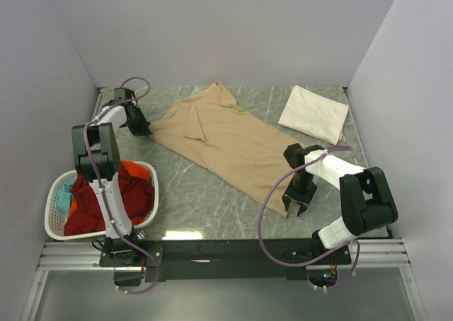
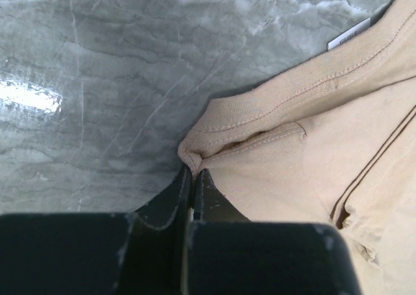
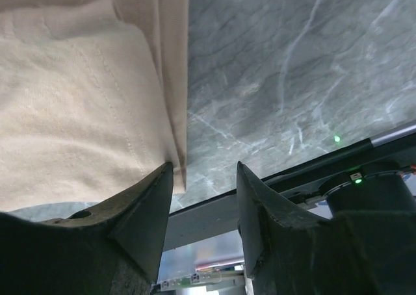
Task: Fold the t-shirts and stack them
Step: Fold the tshirt
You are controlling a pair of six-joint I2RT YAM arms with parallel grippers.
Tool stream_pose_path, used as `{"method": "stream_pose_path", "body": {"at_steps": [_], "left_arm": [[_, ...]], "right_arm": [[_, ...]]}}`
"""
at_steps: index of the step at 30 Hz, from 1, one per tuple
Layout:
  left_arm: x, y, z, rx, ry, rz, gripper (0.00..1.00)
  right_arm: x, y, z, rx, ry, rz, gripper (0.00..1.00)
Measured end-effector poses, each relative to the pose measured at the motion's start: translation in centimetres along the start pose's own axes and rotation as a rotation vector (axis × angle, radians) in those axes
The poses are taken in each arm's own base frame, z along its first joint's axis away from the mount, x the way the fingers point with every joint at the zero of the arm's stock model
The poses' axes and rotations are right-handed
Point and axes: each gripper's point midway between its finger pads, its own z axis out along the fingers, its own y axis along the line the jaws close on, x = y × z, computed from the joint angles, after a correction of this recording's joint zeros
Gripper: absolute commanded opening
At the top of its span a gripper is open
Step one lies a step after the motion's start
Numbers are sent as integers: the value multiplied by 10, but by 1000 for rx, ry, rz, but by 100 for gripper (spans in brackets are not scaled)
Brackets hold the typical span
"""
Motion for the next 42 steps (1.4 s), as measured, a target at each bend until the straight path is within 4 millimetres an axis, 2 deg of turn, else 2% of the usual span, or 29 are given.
{"method": "stream_pose_path", "body": {"at_steps": [12, 18, 21, 22, 24, 25, 28, 42], "left_arm": [[0, 0, 0, 0, 0, 0, 0], [0, 0, 0, 0, 0, 1, 0], [0, 0, 0, 0, 1, 1, 1], [0, 0, 0, -1, 1, 1, 0], [1, 0, 0, -1, 2, 2, 0], [1, 0, 0, -1, 3, 4, 0], [1, 1, 0, -2, 4, 8, 0], [-7, 9, -7, -21, 1, 38, 0]], "right_arm": [[10, 14, -4, -59, 11, -28, 48], [19, 20, 6, -81, 44, -53, 41], [26, 21, 12, -85, 81, -64, 31], [28, 22, 13, -92, 92, -68, 24], [32, 23, 14, -106, 109, -71, 17], [34, 23, 15, -110, 118, -69, 9], [38, 23, 15, -114, 139, -66, 0], [50, 12, 19, -105, 162, -62, 0]]}}
